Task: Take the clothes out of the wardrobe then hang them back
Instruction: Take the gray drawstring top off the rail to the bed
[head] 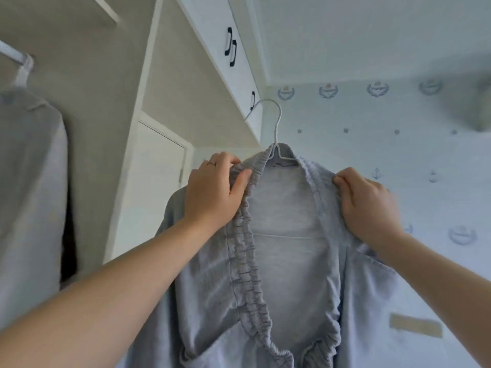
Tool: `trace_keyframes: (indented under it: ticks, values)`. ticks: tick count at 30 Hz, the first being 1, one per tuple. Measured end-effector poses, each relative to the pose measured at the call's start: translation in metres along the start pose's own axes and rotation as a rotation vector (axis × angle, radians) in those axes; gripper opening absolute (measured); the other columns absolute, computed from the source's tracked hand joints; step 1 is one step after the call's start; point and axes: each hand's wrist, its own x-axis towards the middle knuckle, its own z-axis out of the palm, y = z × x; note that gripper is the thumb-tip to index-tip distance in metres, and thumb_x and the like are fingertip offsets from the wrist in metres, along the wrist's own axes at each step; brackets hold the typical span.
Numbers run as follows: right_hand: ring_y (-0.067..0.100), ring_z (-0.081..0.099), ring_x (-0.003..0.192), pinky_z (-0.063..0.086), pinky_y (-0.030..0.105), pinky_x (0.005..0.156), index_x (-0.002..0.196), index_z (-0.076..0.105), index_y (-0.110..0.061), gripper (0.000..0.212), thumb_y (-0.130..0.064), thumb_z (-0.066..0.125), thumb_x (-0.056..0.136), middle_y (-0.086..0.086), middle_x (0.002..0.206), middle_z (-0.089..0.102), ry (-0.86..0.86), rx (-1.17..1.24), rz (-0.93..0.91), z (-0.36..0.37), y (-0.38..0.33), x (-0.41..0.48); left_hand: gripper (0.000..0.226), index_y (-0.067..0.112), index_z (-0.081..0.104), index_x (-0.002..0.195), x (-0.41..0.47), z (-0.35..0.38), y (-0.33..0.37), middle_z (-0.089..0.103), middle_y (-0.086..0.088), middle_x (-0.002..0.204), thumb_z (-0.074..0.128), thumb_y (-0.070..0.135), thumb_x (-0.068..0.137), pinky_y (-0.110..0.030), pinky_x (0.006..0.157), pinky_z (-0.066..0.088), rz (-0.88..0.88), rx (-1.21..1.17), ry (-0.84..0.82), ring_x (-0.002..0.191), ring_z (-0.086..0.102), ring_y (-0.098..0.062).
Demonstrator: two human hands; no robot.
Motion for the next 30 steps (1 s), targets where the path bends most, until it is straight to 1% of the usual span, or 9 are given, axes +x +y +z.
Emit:
trace_keyframes:
  ticks: [3, 7, 10, 14, 17, 19, 22, 27, 30]
  values:
    - [0.031, 0.059, 0.068, 0.042, 0.035, 0.058, 0.096, 0.057, -0.021, 0.024, -0.033, 0.038, 0.101, 0.002, 0.075, 0.063, -0.049, -0.106, 0.074, -0.040, 0.059, -0.049, 0.042, 0.017, 0.058, 0.104, -0.032, 0.056, 0.052, 0.062, 0.003, 0.091, 0.044, 0.056, 0.095, -0.037, 0.067, 0.047, -0.007, -0.163, -0.103, 0.080, 0.058, -0.020]
    - [0.029, 0.058, 0.069, 0.044, 0.035, 0.059, 0.096, 0.058, -0.022, 0.023, -0.033, 0.039, 0.101, 0.003, 0.077, 0.064, -0.127, -0.236, 0.178, -0.096, 0.129, -0.115, 0.041, 0.020, 0.052, 0.080, -0.074, 0.120, 0.123, 0.052, 0.010, 0.071, 0.056, 0.059, 0.093, -0.031, 0.055, 0.033, -0.051, -0.345, -0.337, 0.065, 0.050, -0.010]
    - [0.026, 0.055, 0.071, 0.038, 0.034, 0.060, 0.096, 0.060, -0.023, 0.019, -0.029, 0.043, 0.101, 0.000, 0.079, 0.062, -0.162, -0.324, 0.289, -0.146, 0.168, -0.170, 0.054, 0.017, 0.046, 0.065, -0.108, 0.163, 0.176, 0.050, 0.003, 0.059, 0.062, 0.064, 0.087, -0.036, 0.055, 0.034, -0.081, -0.500, -0.509, 0.058, 0.049, -0.014]
    - [0.024, 0.054, 0.078, 0.036, 0.034, 0.066, 0.096, 0.062, -0.024, 0.017, -0.029, 0.046, 0.101, -0.005, 0.081, 0.058, -0.200, -0.449, 0.475, -0.219, 0.202, -0.246, 0.061, 0.014, 0.039, 0.060, -0.161, 0.209, 0.256, 0.042, 0.003, 0.054, 0.068, 0.064, 0.083, -0.035, 0.056, 0.032, -0.102, -0.738, -0.729, 0.053, 0.041, -0.016]
    - [0.025, 0.057, 0.083, 0.037, 0.033, 0.067, 0.097, 0.064, -0.022, 0.017, -0.027, 0.049, 0.101, -0.002, 0.088, 0.064, -0.216, -0.524, 0.590, -0.279, 0.221, -0.304, 0.064, 0.005, 0.046, 0.067, -0.206, 0.239, 0.326, 0.040, 0.003, 0.057, 0.069, 0.063, 0.083, -0.033, 0.058, 0.032, -0.101, -0.890, -0.900, 0.053, 0.039, -0.013]
    - [0.023, 0.056, 0.083, 0.036, 0.032, 0.068, 0.096, 0.064, -0.022, 0.016, -0.026, 0.049, 0.101, -0.006, 0.086, 0.061, -0.233, -0.604, 0.668, -0.321, 0.230, -0.341, 0.062, 0.008, 0.048, 0.068, -0.237, 0.255, 0.377, 0.042, 0.005, 0.060, 0.068, 0.066, 0.081, -0.034, 0.059, 0.033, -0.076, -0.996, -1.015, 0.056, 0.041, -0.013]
    - [0.023, 0.056, 0.084, 0.038, 0.033, 0.069, 0.094, 0.064, -0.023, 0.015, -0.026, 0.050, 0.100, -0.010, 0.083, 0.057, -0.256, -0.715, 0.795, -0.383, 0.238, -0.391, 0.057, 0.020, 0.042, 0.063, -0.284, 0.270, 0.458, 0.044, 0.006, 0.058, 0.065, 0.069, 0.079, -0.034, 0.060, 0.035, -0.005, -1.138, -1.150, 0.056, 0.042, -0.014]
    - [0.029, 0.059, 0.087, 0.041, 0.036, 0.074, 0.092, 0.064, -0.020, 0.012, -0.020, 0.054, 0.098, -0.006, 0.082, 0.062, -0.273, -0.945, 0.985, -0.485, 0.232, -0.456, 0.058, 0.009, 0.050, 0.066, -0.357, 0.273, 0.598, 0.042, 0.012, 0.054, 0.071, 0.061, 0.082, -0.033, 0.058, 0.036, 0.068, -1.345, -1.360, 0.053, 0.040, -0.009]
    - [0.031, 0.060, 0.087, 0.045, 0.041, 0.078, 0.094, 0.065, -0.018, 0.010, -0.020, 0.056, 0.097, -0.005, 0.082, 0.063, -0.277, -1.067, 1.088, -0.532, 0.212, -0.482, 0.053, 0.014, 0.050, 0.063, -0.389, 0.261, 0.665, 0.044, 0.011, 0.056, 0.072, 0.058, 0.083, -0.032, 0.059, 0.037, 0.119, -1.479, -1.437, 0.054, 0.040, -0.008]
